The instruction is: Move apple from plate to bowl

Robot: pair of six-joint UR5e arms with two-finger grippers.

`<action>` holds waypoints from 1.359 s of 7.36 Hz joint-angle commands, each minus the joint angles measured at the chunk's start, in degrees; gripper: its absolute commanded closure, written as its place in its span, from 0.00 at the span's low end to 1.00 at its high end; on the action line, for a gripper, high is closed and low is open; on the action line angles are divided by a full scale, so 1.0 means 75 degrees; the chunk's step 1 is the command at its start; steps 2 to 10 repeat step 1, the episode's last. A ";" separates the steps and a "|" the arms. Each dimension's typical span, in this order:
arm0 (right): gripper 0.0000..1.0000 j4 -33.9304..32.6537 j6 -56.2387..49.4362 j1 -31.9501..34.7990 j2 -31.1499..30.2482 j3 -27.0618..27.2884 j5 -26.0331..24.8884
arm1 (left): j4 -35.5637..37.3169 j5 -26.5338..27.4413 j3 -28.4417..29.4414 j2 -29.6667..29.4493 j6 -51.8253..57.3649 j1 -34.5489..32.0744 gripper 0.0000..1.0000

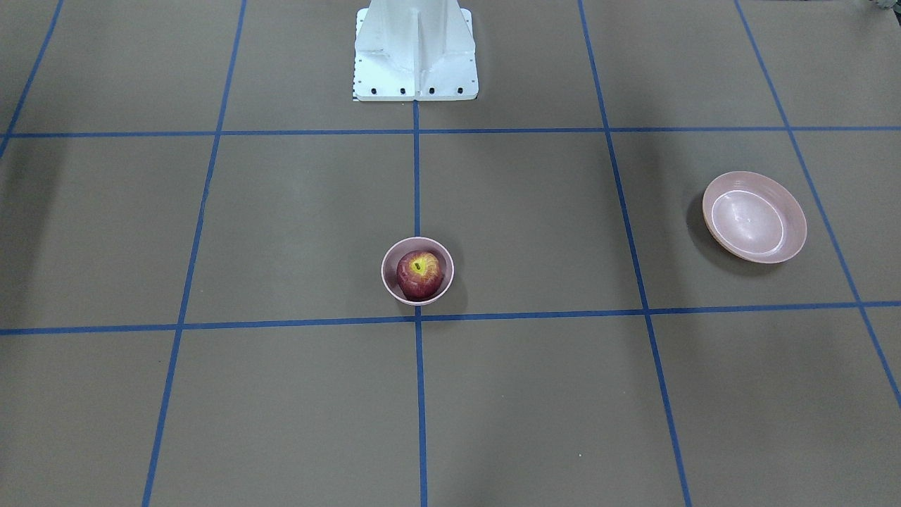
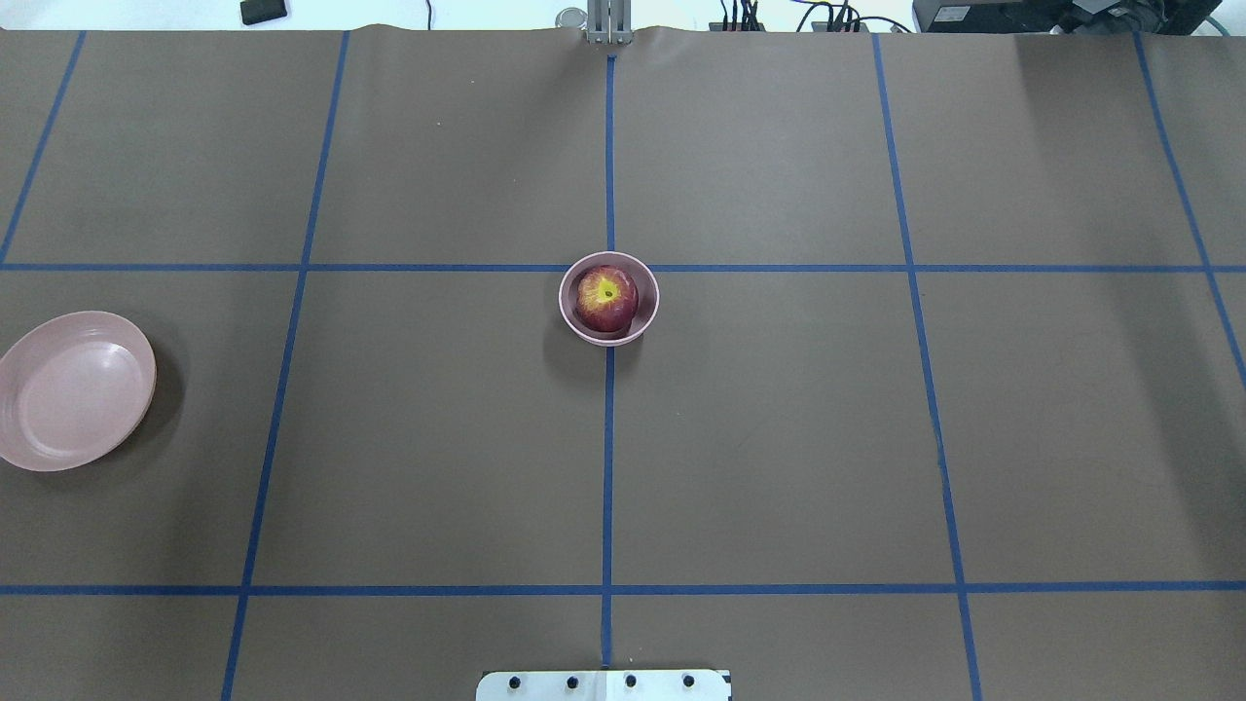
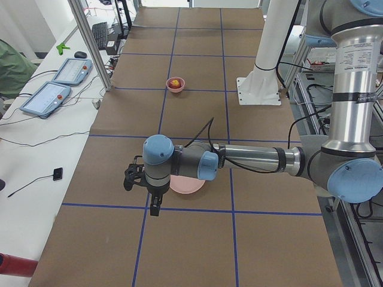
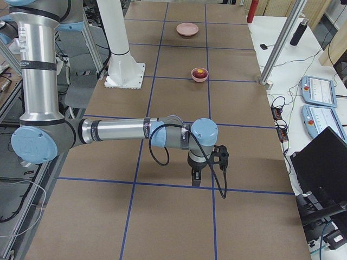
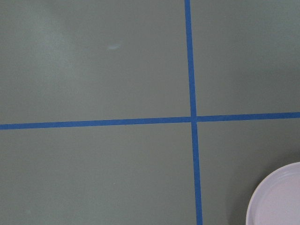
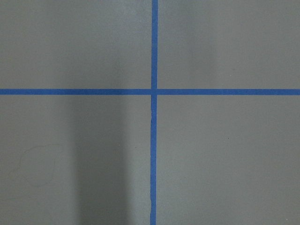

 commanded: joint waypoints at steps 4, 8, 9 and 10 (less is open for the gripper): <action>0.00 0.0001 0.0000 0.0000 -0.0008 0.0004 0.0013 | 0.0001 -0.0010 0.0066 0.0000 0.0000 0.0000 0.02; 0.00 0.0001 0.0000 0.0000 -0.0008 0.0004 0.0013 | 0.0001 -0.0010 0.0066 0.0000 0.0000 0.0000 0.02; 0.00 0.0001 0.0000 0.0000 -0.0008 0.0004 0.0013 | 0.0001 -0.0010 0.0066 0.0000 0.0000 0.0000 0.02; 0.00 0.0001 0.0000 0.0000 -0.0008 0.0004 0.0013 | 0.0001 -0.0010 0.0066 0.0000 0.0000 0.0000 0.02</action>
